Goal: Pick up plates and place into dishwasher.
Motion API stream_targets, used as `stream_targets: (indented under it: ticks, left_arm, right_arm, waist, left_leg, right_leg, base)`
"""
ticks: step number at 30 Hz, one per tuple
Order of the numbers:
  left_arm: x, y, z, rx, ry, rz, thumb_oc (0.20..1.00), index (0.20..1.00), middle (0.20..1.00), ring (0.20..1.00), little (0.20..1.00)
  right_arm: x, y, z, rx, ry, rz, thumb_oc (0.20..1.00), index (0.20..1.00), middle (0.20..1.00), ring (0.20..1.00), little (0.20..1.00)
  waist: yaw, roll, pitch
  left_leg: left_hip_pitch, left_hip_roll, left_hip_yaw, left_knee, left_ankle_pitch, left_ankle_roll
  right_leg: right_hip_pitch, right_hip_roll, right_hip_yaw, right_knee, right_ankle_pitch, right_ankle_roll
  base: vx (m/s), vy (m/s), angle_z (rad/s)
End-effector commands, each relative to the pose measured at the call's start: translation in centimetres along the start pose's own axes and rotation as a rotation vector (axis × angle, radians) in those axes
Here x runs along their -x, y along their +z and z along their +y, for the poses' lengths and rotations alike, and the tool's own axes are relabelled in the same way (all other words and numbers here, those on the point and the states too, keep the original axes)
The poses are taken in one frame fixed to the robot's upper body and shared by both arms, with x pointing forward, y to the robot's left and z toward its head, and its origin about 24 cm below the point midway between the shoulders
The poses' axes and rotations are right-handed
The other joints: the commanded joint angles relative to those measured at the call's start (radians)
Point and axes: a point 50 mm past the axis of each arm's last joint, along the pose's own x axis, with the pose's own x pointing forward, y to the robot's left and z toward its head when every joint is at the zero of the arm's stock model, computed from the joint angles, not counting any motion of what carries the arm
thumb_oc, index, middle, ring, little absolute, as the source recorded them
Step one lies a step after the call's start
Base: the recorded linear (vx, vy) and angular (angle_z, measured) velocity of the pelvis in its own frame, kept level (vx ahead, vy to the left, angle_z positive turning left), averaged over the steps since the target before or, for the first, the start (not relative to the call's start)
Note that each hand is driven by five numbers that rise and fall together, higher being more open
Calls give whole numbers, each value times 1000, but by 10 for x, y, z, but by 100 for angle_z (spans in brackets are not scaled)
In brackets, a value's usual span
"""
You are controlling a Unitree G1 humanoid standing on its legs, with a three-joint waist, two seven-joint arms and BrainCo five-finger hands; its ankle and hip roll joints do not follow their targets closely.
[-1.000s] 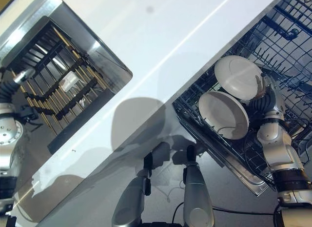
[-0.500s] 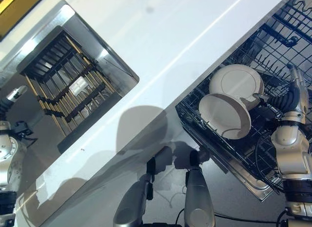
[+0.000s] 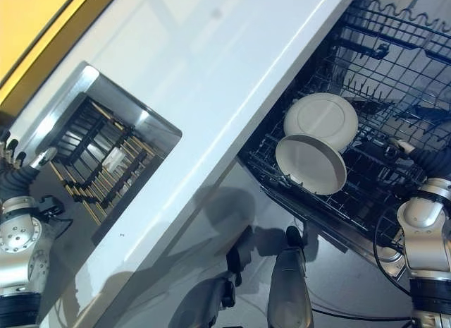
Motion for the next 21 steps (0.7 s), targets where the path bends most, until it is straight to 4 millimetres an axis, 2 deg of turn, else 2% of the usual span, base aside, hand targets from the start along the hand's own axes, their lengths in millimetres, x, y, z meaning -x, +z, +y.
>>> stream_targets:
  ticks: [1, 5, 9, 15, 21]
  left_arm:
    - [4, -1, 10, -12, 7, -30, 1000, 1000, 1000, 1000, 1000]
    - [7, -5, 9, -4, -4, -9, 1000, 1000, 1000, 1000, 1000]
    - [8, -10, 1, 11, -13, 3, 1000, 1000, 1000, 1000, 1000]
    - [0, -6, -26, 58, -41, -4, 1000, 1000, 1000, 1000, 1000]
    - [-3, -11, -38, 86, -35, 14, 1000, 1000, 1000, 1000, 1000]
  right_arm:
    - [8, 4, -5, -85, -48, -16, 1000, 1000, 1000, 1000, 1000]
    - [16, -9, -1, -98, -47, 48, 1000, 1000, 1000, 1000, 1000]
    - [18, -15, 3, -242, -82, 133, 1000, 1000, 1000, 1000, 1000]
    - [4, 2, 19, -419, -145, 155, 1000, 1000, 1000, 1000, 1000]
    - [-6, 21, 29, -506, -179, 131, 1000, 1000, 1000, 1000, 1000]
  waist:
    - [-36, -54, -58]
    - [-47, -46, -52]
    - [-57, -23, -22]
    - [-74, 35, 51]
    - [-98, 90, 91]
  left_leg:
    - [-25, -23, -25, 153, -59, 17]
    - [-18, -54, -6, 191, -93, 31]
    - [-25, -103, 5, 220, -117, 46]
    - [-95, -138, 46, 294, -150, 56]
    - [-141, -153, 74, 320, -157, 52]
  right_leg:
    - [173, -64, -2, -241, 106, 11]
    - [178, -98, 32, -236, 118, 34]
    - [154, -132, 72, -207, 128, 62]
    - [44, -161, 113, -116, 133, 62]
    - [-16, -170, 145, -91, 137, 59]
  base:
    - [-33, 234, -23]
    - [-41, 254, -18]
    - [-76, 274, -29]
    - [-147, 179, -18]
    - [-13, 97, -22]
